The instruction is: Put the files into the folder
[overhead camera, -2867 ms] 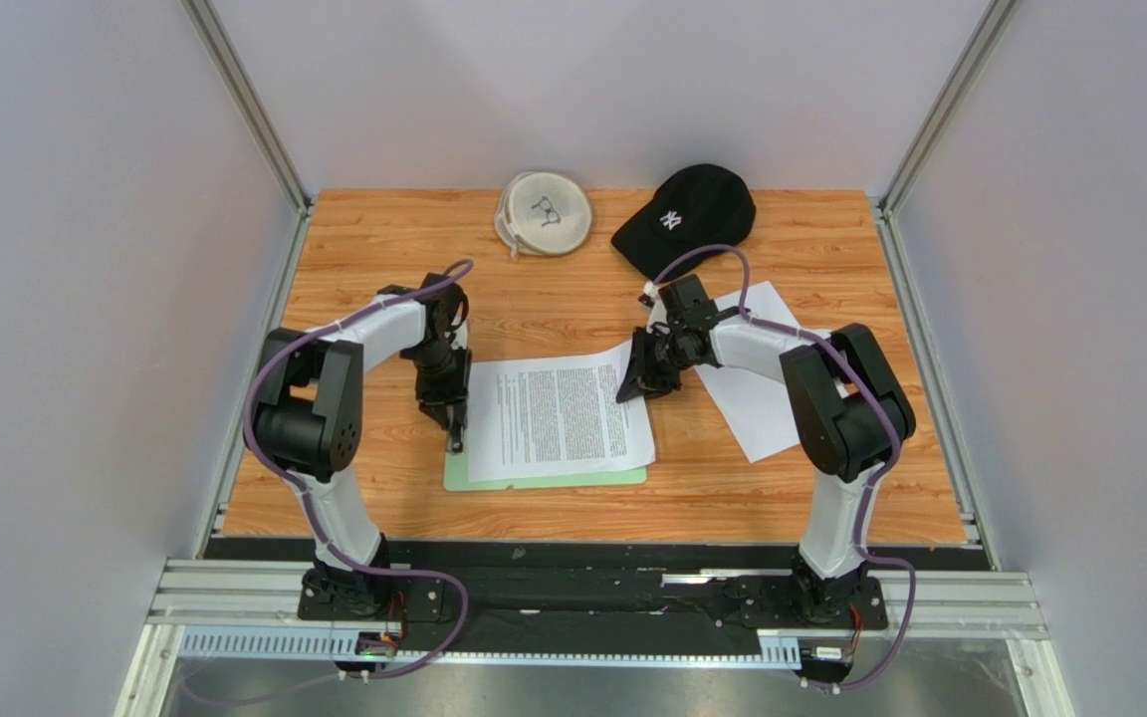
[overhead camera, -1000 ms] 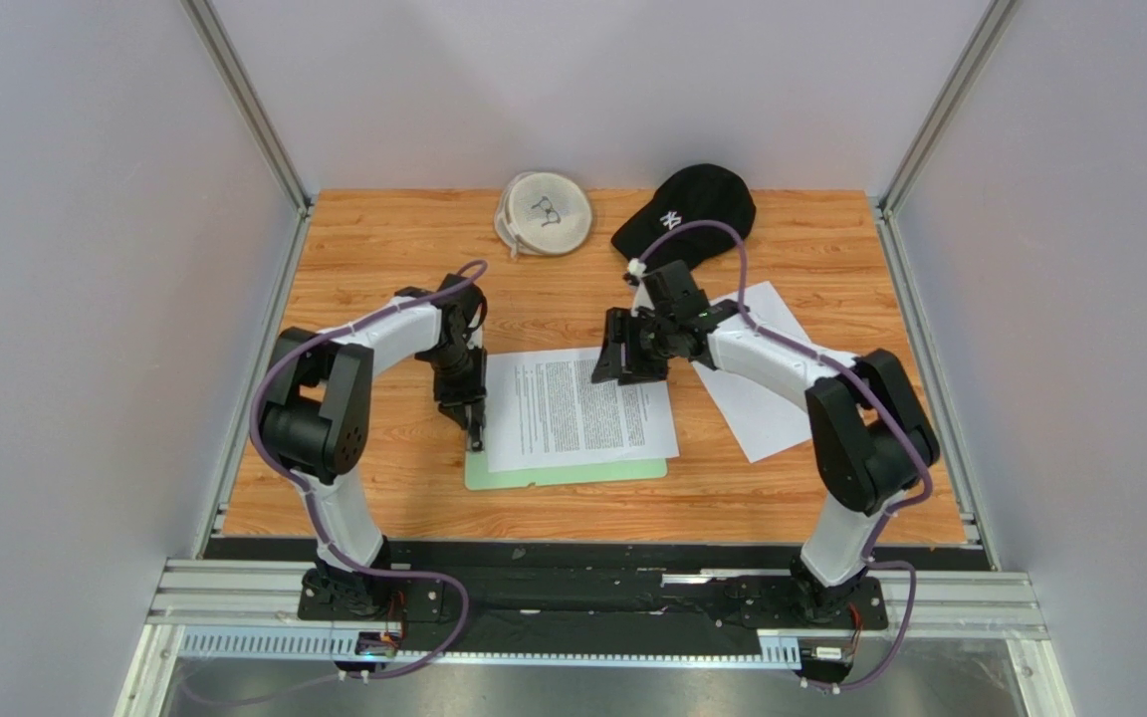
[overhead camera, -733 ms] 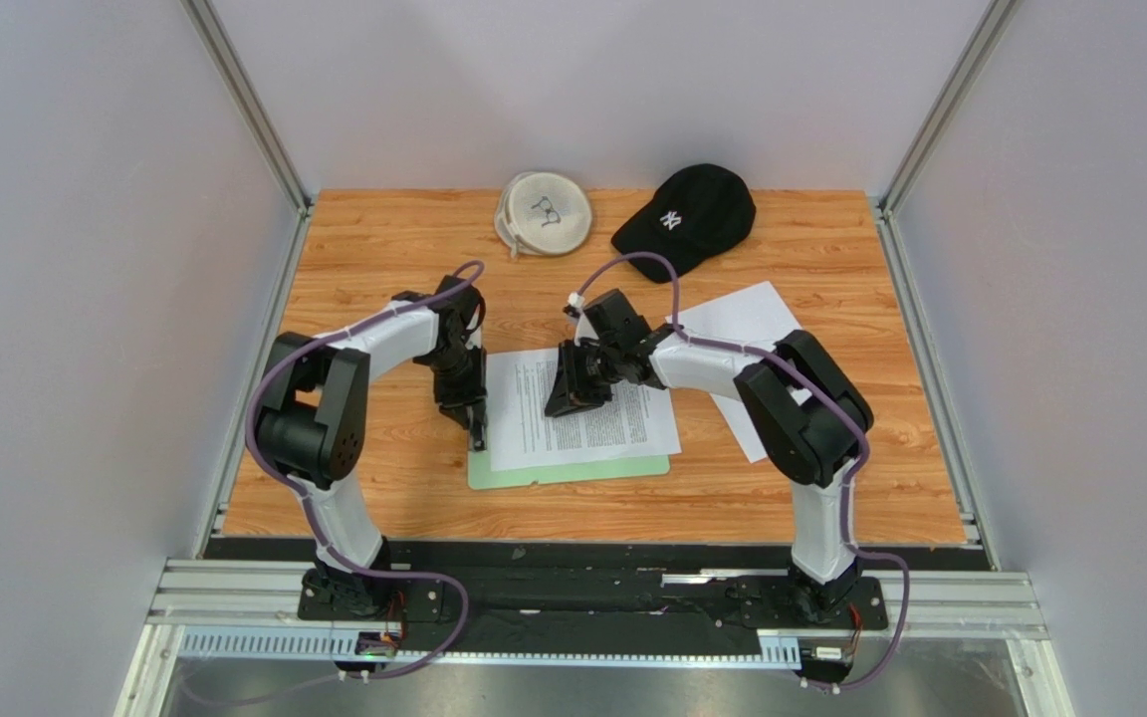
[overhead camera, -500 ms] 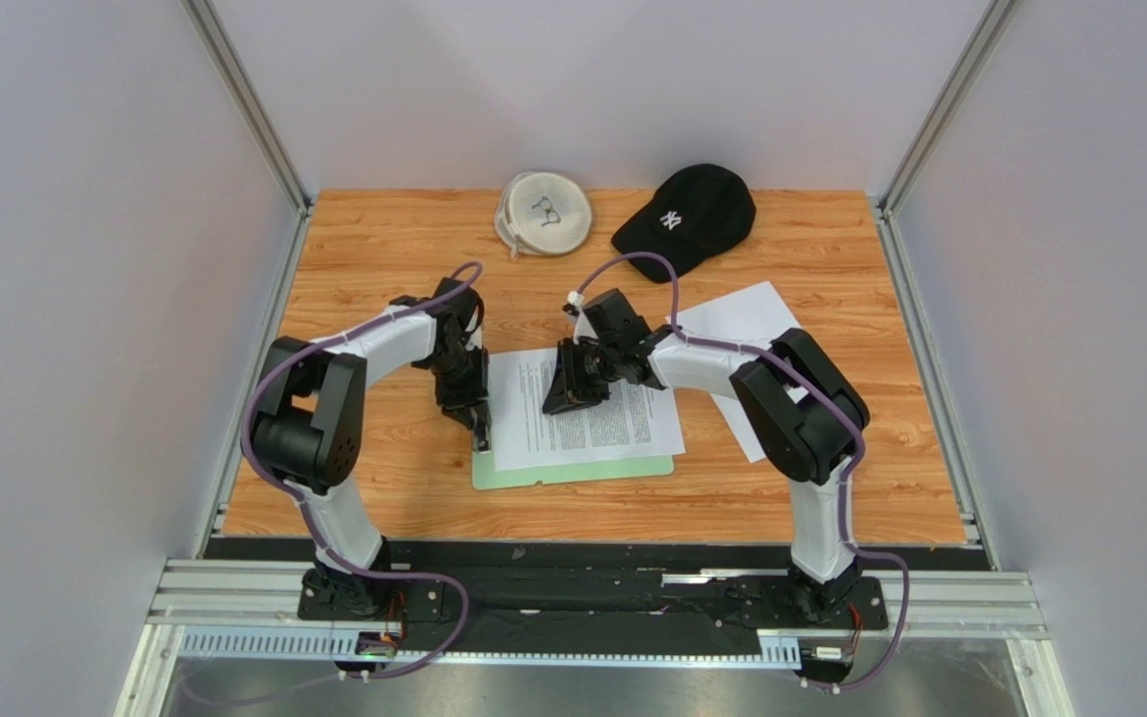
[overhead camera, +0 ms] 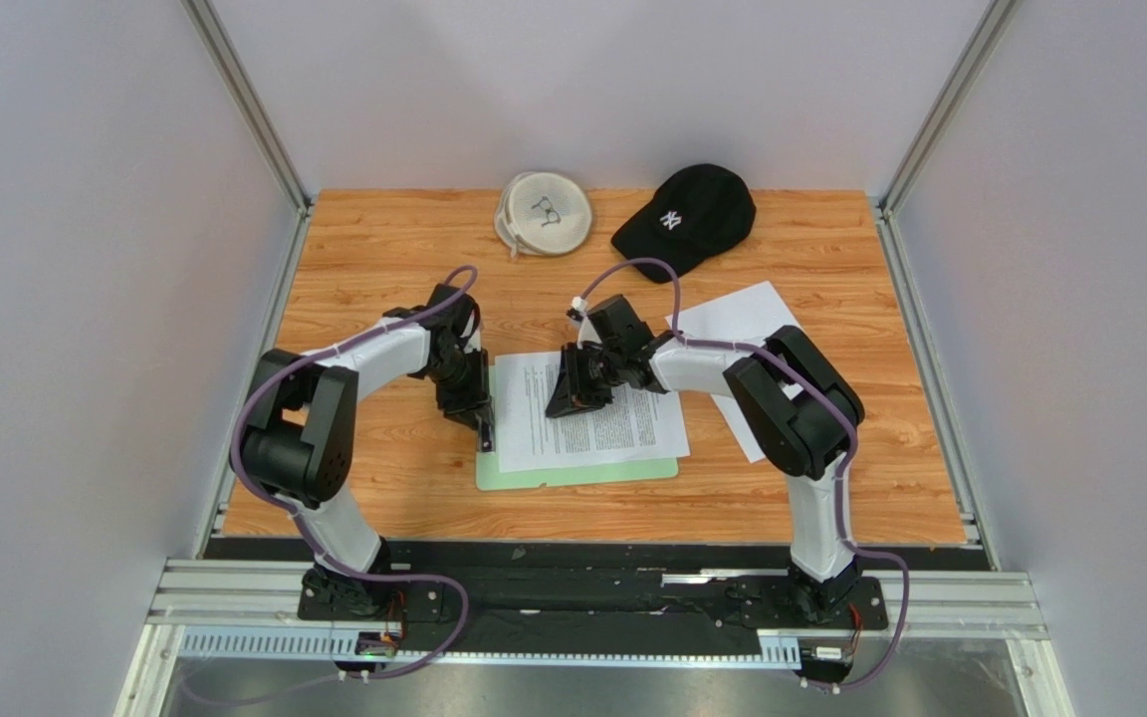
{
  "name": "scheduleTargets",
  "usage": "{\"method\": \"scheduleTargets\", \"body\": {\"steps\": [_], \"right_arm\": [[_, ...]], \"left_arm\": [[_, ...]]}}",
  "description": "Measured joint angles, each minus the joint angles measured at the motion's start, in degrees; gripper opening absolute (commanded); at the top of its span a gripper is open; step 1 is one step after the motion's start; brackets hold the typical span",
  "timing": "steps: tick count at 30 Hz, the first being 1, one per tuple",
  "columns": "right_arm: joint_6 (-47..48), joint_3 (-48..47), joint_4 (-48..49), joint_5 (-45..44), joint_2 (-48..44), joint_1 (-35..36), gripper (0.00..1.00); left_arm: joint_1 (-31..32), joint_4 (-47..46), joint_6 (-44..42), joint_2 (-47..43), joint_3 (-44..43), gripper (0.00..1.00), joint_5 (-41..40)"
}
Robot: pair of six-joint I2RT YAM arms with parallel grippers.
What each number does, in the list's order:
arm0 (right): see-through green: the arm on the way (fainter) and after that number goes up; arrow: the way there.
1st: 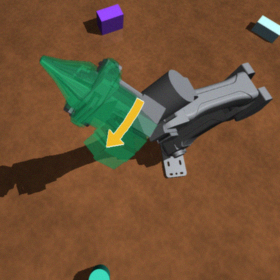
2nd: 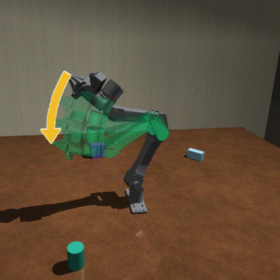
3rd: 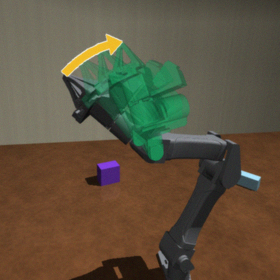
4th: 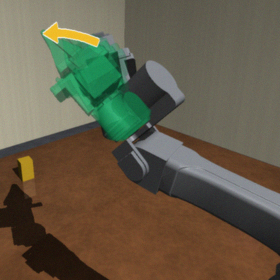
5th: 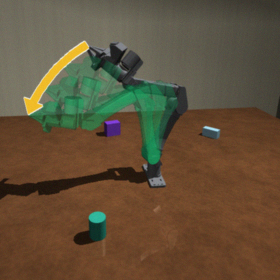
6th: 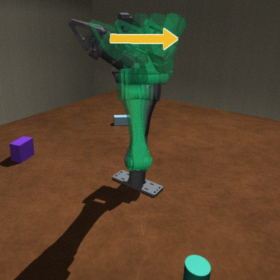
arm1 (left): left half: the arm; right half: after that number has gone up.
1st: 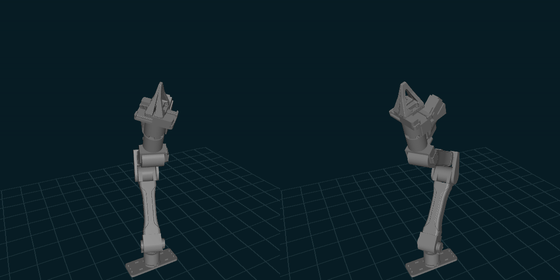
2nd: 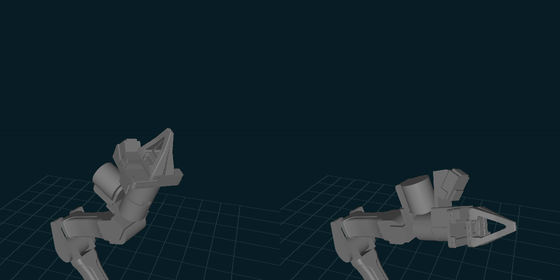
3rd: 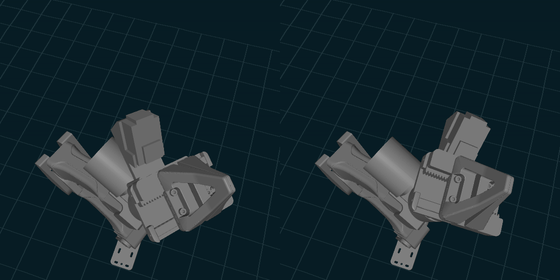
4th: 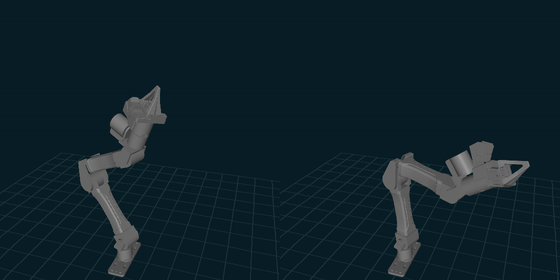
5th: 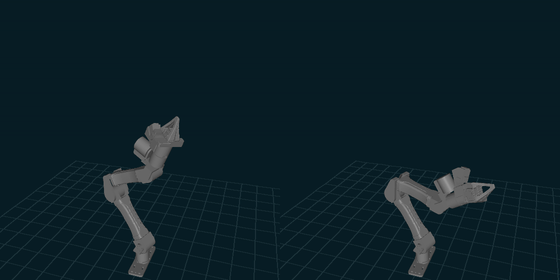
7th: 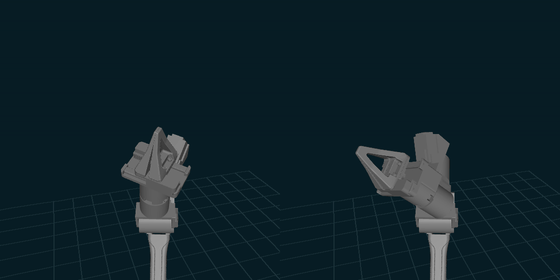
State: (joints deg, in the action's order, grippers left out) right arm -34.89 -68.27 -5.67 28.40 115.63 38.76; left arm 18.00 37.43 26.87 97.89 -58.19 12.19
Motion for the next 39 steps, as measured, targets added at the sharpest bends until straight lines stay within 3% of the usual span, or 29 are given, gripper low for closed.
{"method": "scheduleTargets", "body": {"steps": [11, 21, 28, 31, 32, 35, 39], "right_arm": [[0.2, -0.3, 5.1, 8.1, 3.2, -0.7, 0.21], [0.7, -0.9, 2.8, 7.7, 3.2, -1.2, 0.22], [3.4, -1.6, -1.8, 7.8, 2.2, -3.0, 0.29], [4.2, -1.8, -3.7, 7.7, 1.4, -3.2, 0.43], [4.5, -1.8, -4.5, 7.8, 0.8, -3.2, 0.53], [5.5, -1.8, -8.1, 6.7, -2.5, -3.3, 0.67], [7.8, -1.9, -13.8, 1.9, -10.2, -4.0, 0.74]], "left_arm": [[0.0, -0.6, 0.3, -0.3, 0.5, 0.00, 0.0], [0.0, -1.1, 1.3, -1.0, 1.1, 0.00, -0.6], [0.0, -1.2, 1.9, -1.0, 1.2, 0.00, -0.9], [0.0, -1.2, 2.2, -1.0, 1.2, 0.00, -0.9], [0.0, -1.2, 2.3, -1.0, 1.2, 0.00, -0.9], [0.0, -1.2, 2.7, -1.0, 1.2, 0.00, -1.1], [0.0, -1.2, 3.1, -1.0, 1.2, 0.00, -1.1]]}}
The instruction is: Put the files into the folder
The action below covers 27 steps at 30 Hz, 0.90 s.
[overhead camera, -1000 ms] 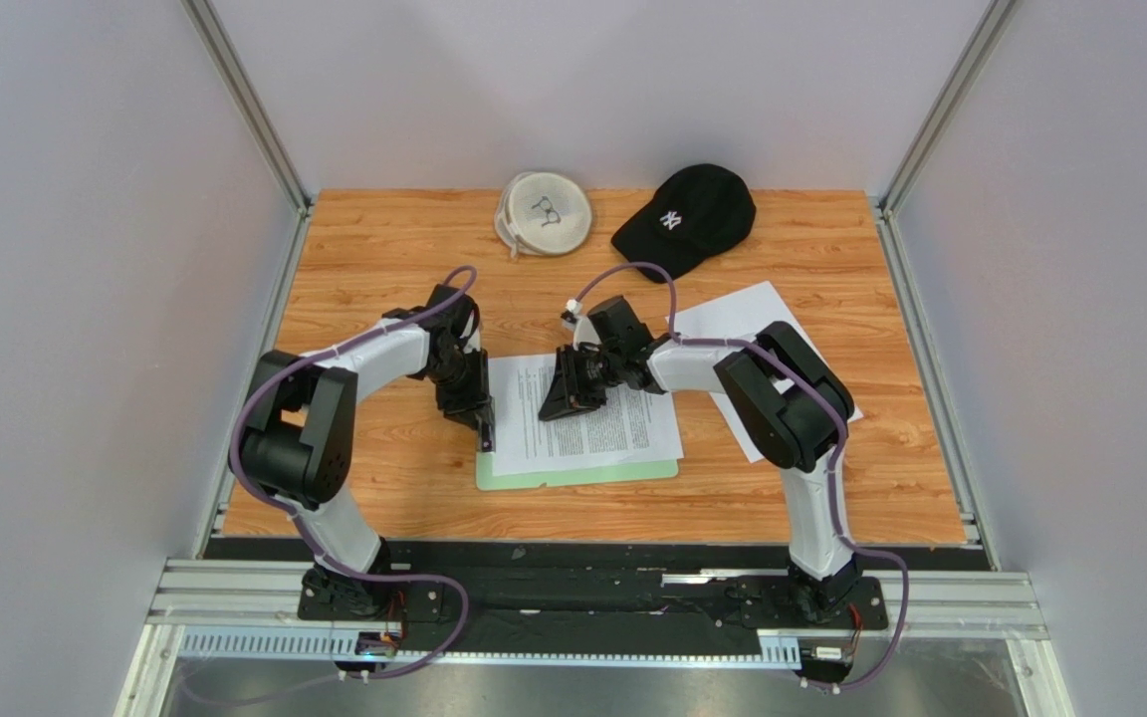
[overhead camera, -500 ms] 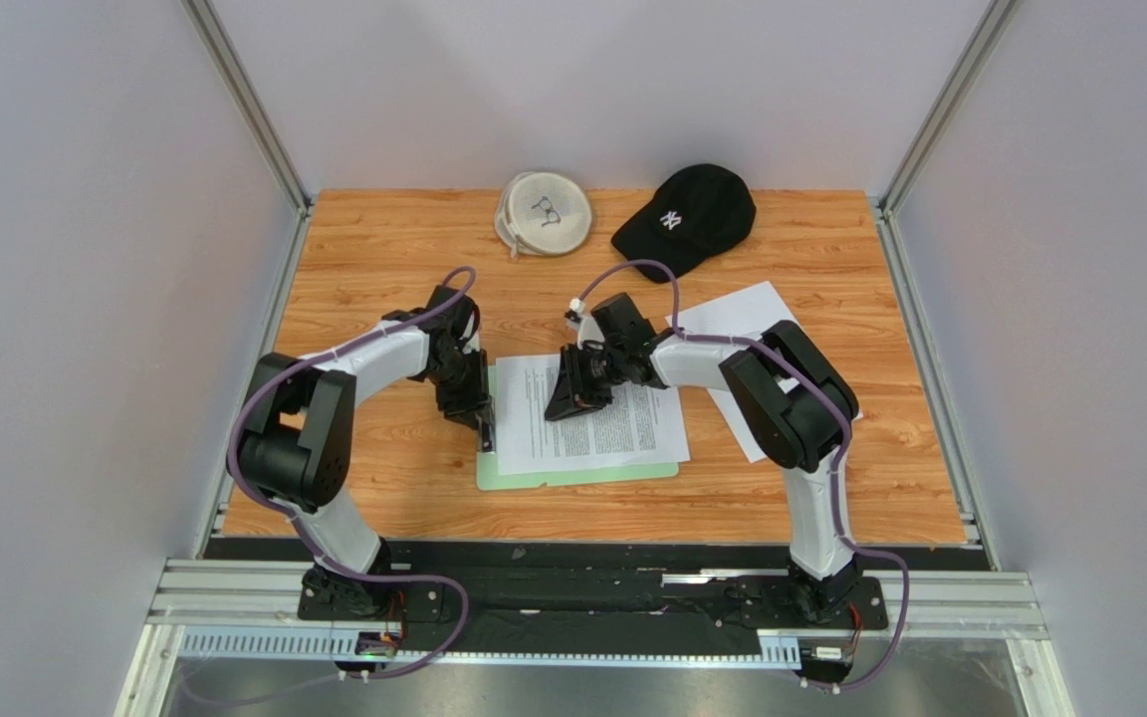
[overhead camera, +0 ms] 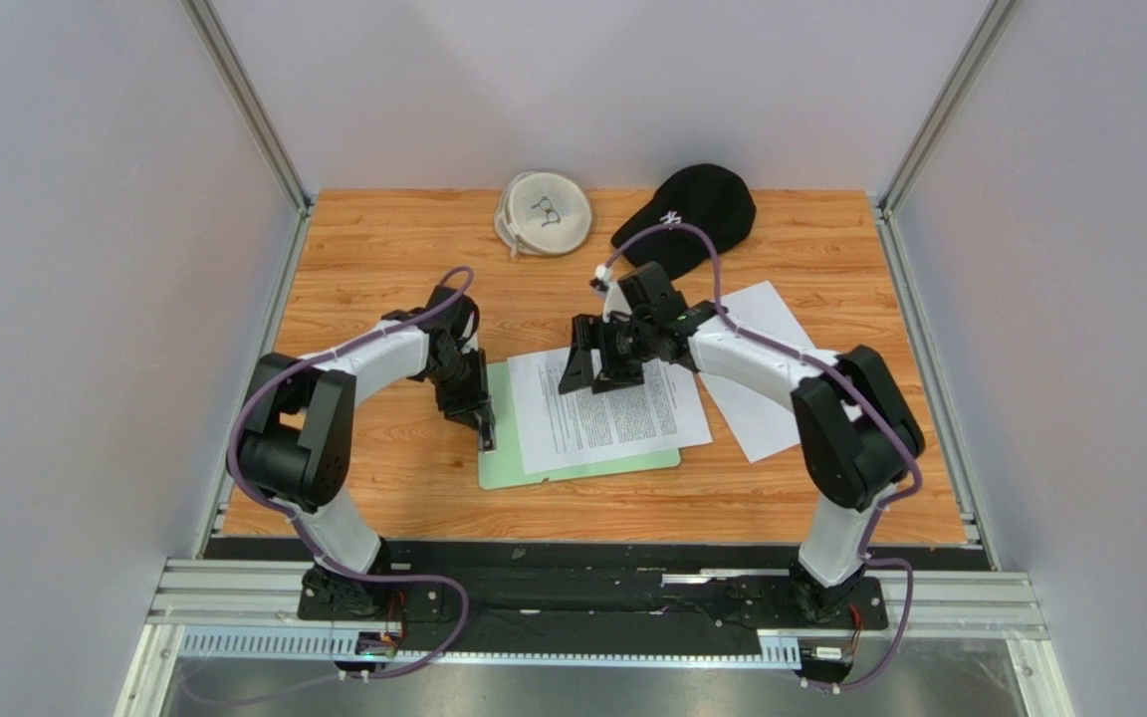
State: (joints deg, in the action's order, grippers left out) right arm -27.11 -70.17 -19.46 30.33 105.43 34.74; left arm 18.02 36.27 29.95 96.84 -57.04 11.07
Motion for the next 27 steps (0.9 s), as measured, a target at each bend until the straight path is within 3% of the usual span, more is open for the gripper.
{"method": "scheduleTargets", "body": {"steps": [4, 8, 13, 17, 27], "right_arm": [[3.3, -0.9, -4.5, -6.0, -6.1, -2.1, 0.75], [3.5, -1.0, -4.1, -6.3, -5.6, -2.4, 0.74], [2.5, -0.9, -2.5, -7.5, -0.5, 2.9, 0.72], [3.5, 1.0, -2.1, -9.5, 0.6, 6.9, 0.78], [16.2, 3.4, 0.5, -25.4, -1.1, 18.8, 0.84]], "left_arm": [[0.0, 0.0, 0.2, 0.0, 0.0, 0.00, 0.0], [0.0, 0.0, 0.4, 0.0, 0.0, 0.00, -0.1], [0.0, -0.1, 0.9, -0.2, 0.1, 0.00, -0.4], [0.0, -0.1, 1.3, -0.2, 0.1, 0.00, -0.9], [0.2, 0.0, 2.0, -0.2, 0.1, 0.00, -1.4]]}}
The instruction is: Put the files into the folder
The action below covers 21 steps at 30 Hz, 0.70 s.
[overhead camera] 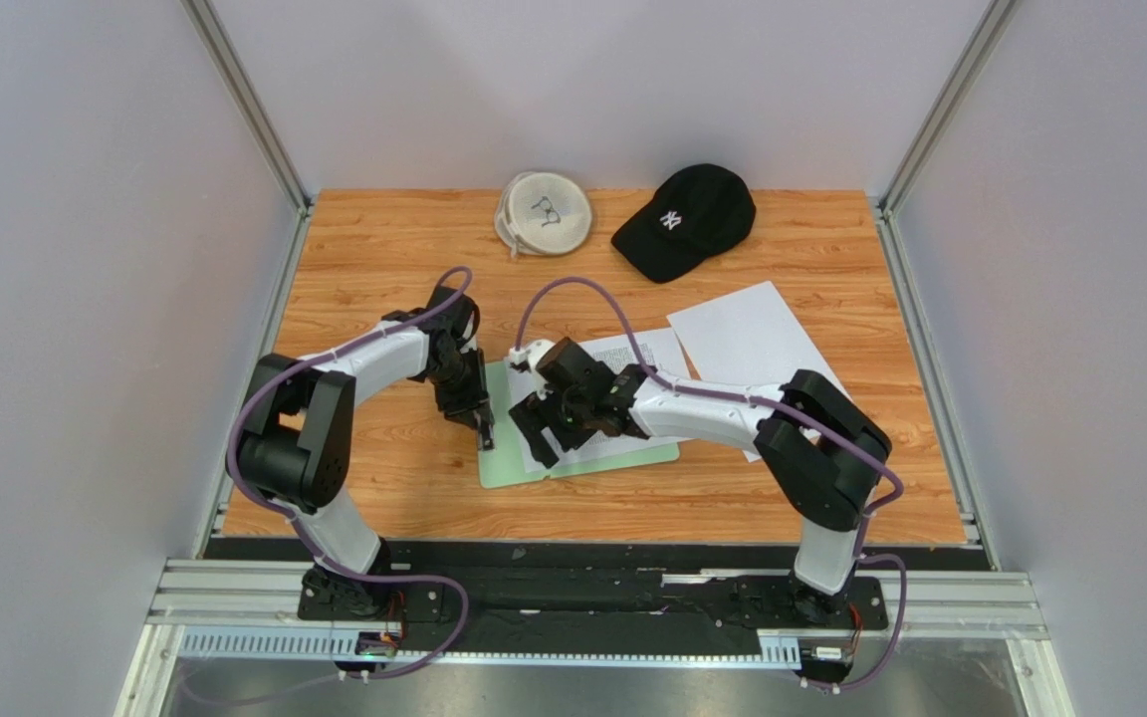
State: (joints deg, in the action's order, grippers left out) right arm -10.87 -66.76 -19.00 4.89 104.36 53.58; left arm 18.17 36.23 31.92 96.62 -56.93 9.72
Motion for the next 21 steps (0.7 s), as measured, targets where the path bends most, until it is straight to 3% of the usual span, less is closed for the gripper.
{"method": "scheduleTargets", "body": {"steps": [6, 12, 21], "right_arm": [[5.8, -1.0, 0.9, -7.8, 1.0, 6.9, 0.83], [7.1, -1.8, 3.0, -11.9, 3.8, 8.3, 0.81], [5.9, -1.7, 6.1, -14.5, 5.5, 8.5, 0.63]], "left_arm": [[0.1, 0.0, 0.2, 0.0, 0.0, 0.00, -0.2], [0.1, 0.0, 0.3, 0.0, 0.0, 0.00, -0.2], [0.1, 0.0, 0.4, 0.0, 0.0, 0.00, -0.1]]}}
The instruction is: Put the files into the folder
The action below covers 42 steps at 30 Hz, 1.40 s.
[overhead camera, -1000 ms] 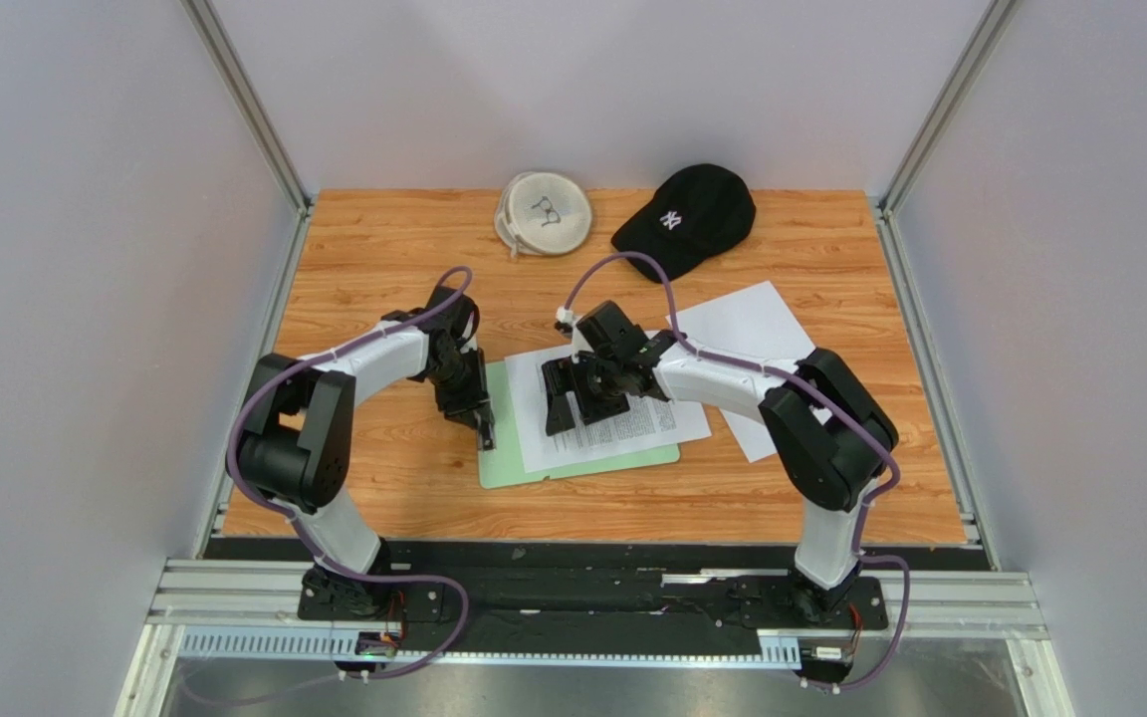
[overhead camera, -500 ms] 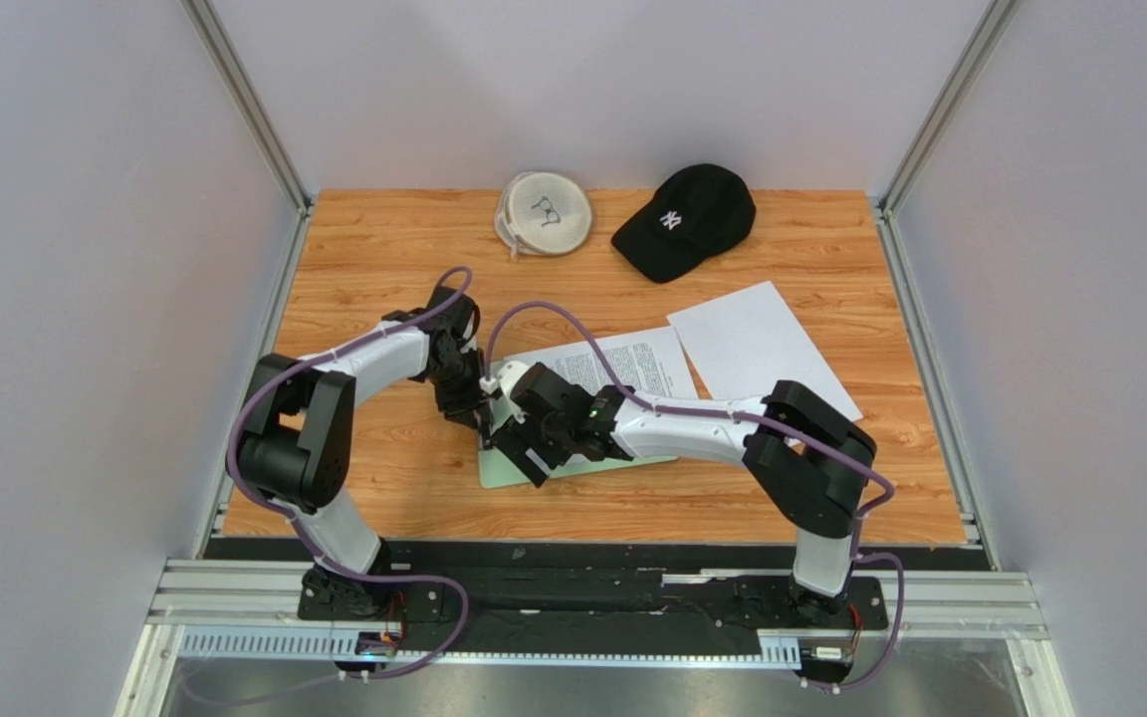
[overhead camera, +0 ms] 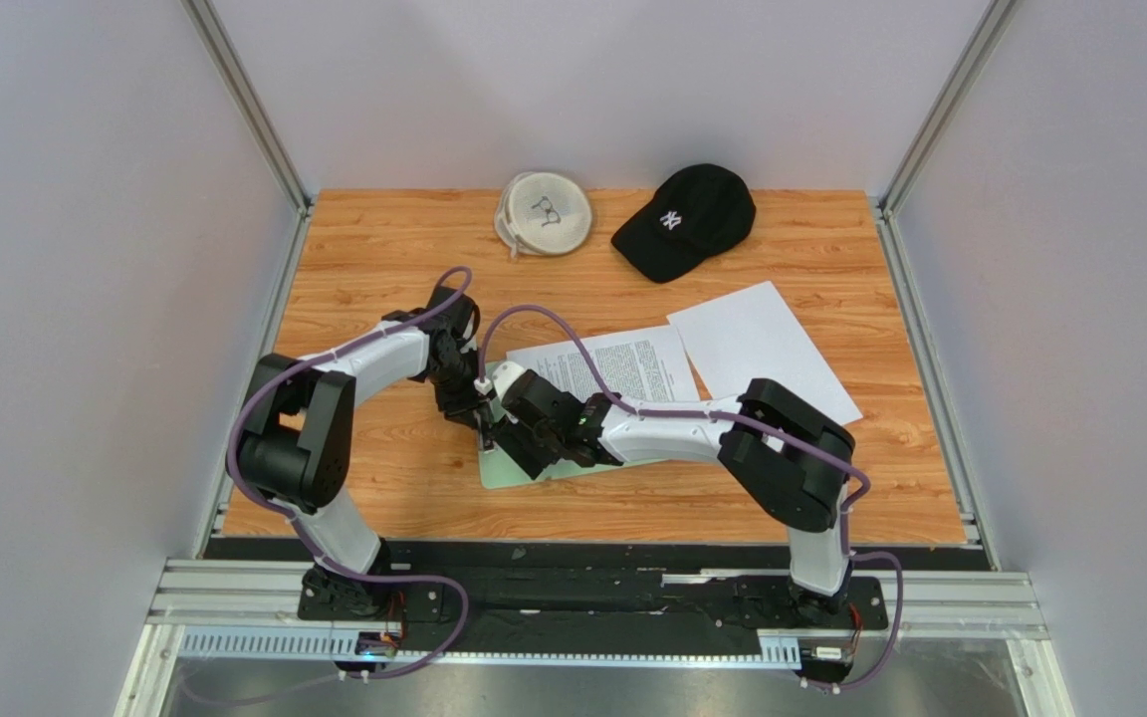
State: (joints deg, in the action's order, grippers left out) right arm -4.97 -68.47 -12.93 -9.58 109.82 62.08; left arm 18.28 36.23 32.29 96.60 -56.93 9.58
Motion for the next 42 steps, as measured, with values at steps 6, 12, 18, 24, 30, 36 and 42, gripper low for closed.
{"method": "scheduleTargets", "body": {"steps": [6, 12, 18, 24, 30, 36, 42], "right_arm": [[-2.1, 0.0, 1.7, 1.4, 0.7, 0.0, 0.44], [-3.4, 0.0, 2.1, 3.1, 0.7, -0.5, 0.27], [-5.3, -0.2, 2.0, 6.0, 0.7, -2.0, 0.18], [-7.6, -0.2, 2.3, 10.6, 0.7, -3.3, 0.10], [-10.3, 0.0, 3.0, 15.5, 0.6, -4.7, 0.09], [-12.9, 0.6, 4.4, 19.4, 0.5, -5.9, 0.09], [-16.2, 2.7, 7.1, 24.0, 0.3, -8.2, 0.08]], "left_arm": [[0.0, 0.0, 0.0, 0.0, 0.0, 0.00, 0.0], [0.0, 0.0, 0.0, 0.0, 0.0, 0.00, 0.0], [0.0, 0.0, 0.0, -0.1, 0.0, 0.00, -0.1], [0.0, 0.1, 0.0, -0.1, 0.0, 0.00, -0.2], [0.0, 0.1, -0.1, -0.1, 0.0, 0.00, -0.2], [0.0, -0.1, 0.0, -0.5, 0.4, 0.00, -0.2], [0.0, -0.9, 0.0, -1.3, 1.3, 0.00, -0.1]]}}
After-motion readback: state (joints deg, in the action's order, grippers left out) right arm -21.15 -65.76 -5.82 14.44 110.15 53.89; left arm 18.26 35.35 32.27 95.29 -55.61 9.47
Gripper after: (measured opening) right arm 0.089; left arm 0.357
